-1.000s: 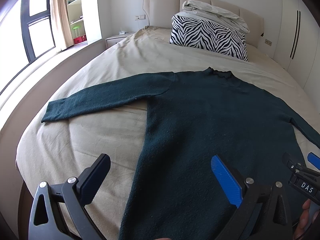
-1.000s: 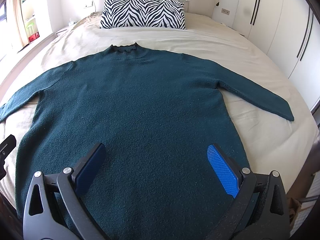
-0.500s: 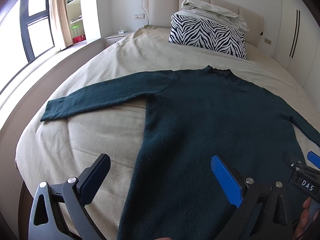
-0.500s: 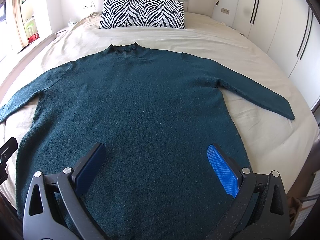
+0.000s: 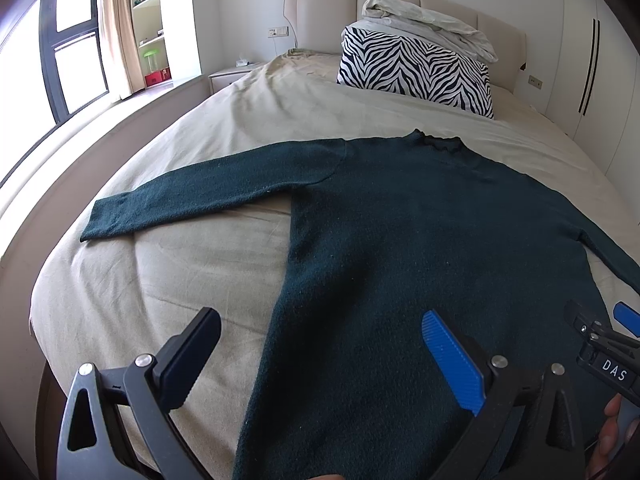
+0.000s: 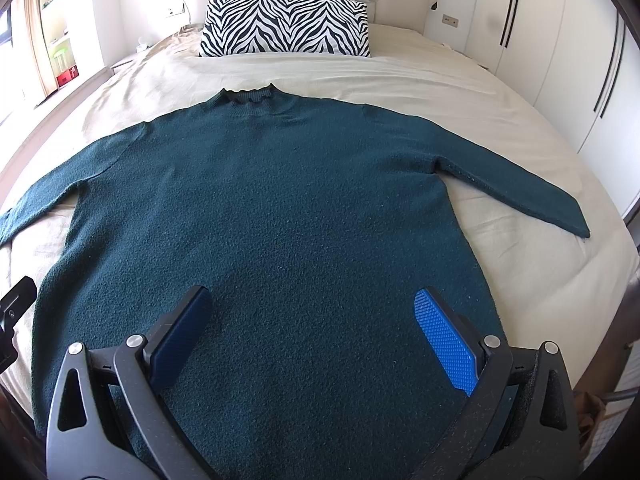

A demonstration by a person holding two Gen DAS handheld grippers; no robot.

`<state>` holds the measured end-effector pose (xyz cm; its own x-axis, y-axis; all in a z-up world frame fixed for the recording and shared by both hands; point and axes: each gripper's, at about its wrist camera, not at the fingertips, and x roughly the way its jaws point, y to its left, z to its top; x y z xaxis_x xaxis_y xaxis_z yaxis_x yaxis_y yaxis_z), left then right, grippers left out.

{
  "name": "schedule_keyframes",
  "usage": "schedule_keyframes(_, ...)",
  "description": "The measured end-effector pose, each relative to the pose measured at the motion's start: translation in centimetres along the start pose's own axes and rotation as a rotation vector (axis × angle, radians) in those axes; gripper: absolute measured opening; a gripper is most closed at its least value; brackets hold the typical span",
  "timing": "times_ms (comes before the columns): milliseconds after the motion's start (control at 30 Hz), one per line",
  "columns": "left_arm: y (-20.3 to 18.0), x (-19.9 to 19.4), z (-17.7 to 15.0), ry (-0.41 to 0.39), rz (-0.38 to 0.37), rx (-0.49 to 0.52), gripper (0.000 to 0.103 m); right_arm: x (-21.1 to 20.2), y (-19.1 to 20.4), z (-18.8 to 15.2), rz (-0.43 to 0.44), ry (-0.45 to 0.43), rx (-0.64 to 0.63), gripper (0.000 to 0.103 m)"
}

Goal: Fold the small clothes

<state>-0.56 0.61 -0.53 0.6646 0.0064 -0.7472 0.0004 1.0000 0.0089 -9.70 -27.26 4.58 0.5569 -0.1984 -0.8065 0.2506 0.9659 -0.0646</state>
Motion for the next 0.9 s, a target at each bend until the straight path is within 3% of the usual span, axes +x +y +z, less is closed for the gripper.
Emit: schedule_keyframes(900,-0.27,0.17,-0.41,0.007,-0.005,-0.003,0.103,0.20,0.19,-0.12,0.002,0.008,-0.002,0.103)
